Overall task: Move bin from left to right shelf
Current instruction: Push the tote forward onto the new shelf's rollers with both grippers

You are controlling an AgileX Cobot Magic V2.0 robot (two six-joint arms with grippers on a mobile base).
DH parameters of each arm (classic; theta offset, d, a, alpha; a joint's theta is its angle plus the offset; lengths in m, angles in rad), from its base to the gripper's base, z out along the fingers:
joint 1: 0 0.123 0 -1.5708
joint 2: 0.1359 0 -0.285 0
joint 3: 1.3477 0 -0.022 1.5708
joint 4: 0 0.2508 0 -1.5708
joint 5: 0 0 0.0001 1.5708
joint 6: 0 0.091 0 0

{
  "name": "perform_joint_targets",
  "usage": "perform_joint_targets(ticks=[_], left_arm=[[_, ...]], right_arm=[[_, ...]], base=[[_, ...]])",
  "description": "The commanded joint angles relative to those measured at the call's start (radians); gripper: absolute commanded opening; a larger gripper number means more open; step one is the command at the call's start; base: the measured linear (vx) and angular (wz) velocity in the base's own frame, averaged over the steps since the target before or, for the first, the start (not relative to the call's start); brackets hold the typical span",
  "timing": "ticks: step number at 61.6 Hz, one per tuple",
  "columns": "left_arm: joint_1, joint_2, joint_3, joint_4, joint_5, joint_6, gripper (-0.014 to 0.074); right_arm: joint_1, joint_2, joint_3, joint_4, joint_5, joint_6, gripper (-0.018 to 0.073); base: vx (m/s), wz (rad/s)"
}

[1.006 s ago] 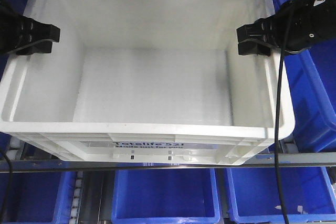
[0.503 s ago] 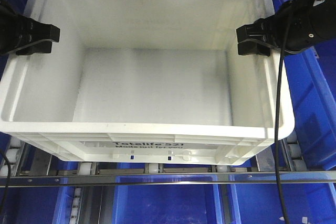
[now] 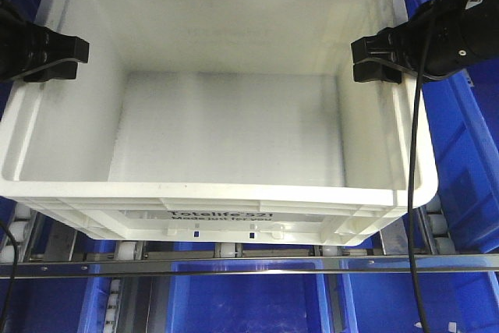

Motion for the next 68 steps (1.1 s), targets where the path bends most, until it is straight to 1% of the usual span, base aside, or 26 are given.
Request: perform_joint_targets(ticks=[1,17,27,46,58,62,68], left_arm=[[-0.007,-0.045,-0.040,-0.035,-0.098,0.022,-0.0005],[-0.007,-0.045,-0.040,-0.035,-0.099,0.022,-0.0005],[-0.007,-0.045,-0.040,-0.035,-0.152,0.022,-0.0005],[-0.007,-0.045,-0.040,-0.044,-0.168,0.022,-0.0005],[-0.007,-0.043,-0.040,-0.103,-0.158,0.022,-0.0005],[-0.007,-0.043,-0.040,-0.105,-0.159,0.035,-0.0005],[-0.007,-0.034,-0.040,-0.103,-0.159,0.037,-0.0005]], right_arm=[[-0.002,-0.047,-0.038,0.024,-0.086,-0.033,-0.0004],[-0.002,-0.047,-0.038,0.024,-0.086,-0.033,-0.0004],[-0.002,-0.047,-0.038,0.024,-0.090,-0.033,-0.0004],[-0.002,-0.047,-0.038,0.040,-0.095,-0.033,-0.0004],[-0.002,-0.047,-0.038,0.037,-0.095,-0.050,-0.0004],[-0.002,-0.041,-0.038,0.036,-0.101,-0.072,-0.0004],[-0.002,-0.025,-0.038,0.033,-0.112,-0.078,-0.0004]], base=[[0.00,0.00],[0.00,0.00],[0.00,0.00],[0.00,0.00],[0.00,0.00],[0.00,0.00],[0.00,0.00]])
